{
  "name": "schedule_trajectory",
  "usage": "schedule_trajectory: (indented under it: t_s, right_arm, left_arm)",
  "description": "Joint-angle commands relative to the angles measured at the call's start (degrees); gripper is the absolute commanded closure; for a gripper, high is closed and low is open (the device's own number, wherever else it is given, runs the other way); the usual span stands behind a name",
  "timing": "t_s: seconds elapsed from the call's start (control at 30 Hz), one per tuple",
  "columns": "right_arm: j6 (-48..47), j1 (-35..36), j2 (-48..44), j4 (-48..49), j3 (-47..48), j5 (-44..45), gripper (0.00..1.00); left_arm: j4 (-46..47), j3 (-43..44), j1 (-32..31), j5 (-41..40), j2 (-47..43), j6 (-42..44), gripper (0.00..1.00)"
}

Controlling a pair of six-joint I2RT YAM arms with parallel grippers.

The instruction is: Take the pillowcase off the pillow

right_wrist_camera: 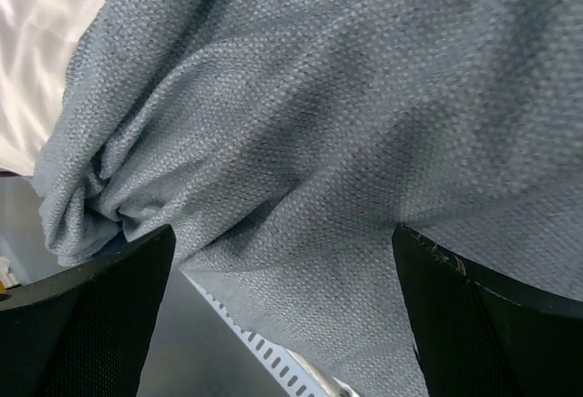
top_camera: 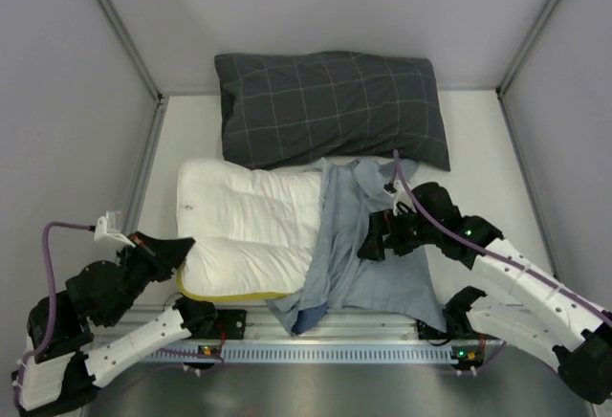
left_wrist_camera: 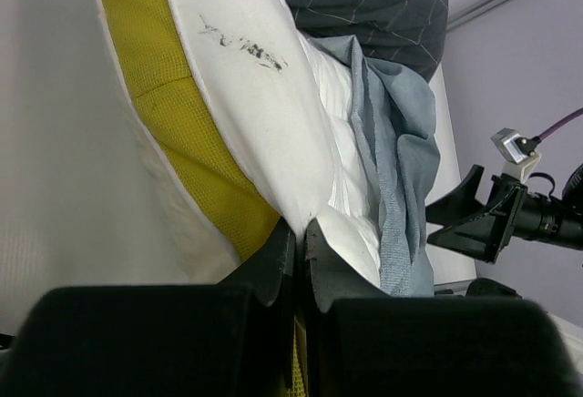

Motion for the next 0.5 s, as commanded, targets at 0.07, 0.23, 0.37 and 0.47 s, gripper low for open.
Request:
schedule_trajectory:
  t_s: [0.07, 0.23, 0.37, 0.47]
  right_arm:
    - [2.97, 2.25, -4.71, 5.80, -2.81, -6.22, 0.01]
    - [17.68, 2.25, -3.49, 29.70, -14.98, -22.03, 0.01]
    - [24.61, 3.21, -0.32, 41.88, -21.89, -25.16, 0.01]
    - [13.37, 7.33, -0.06, 23.21, -15.40, -9.83, 0.01]
  left_arm:
    - [5.67, -0.27, 0.22, -0.96, 0.12, -0.49, 1.00]
    - [5.66, -0.10, 0.22, -1.23, 0.21, -0.75, 1.00]
    - [5.75, -0.88, 0.13, -1.14, 0.21, -1.63, 1.00]
    - [5.84, -1.59, 0.13, -1.05, 0.12, -2.51, 1.00]
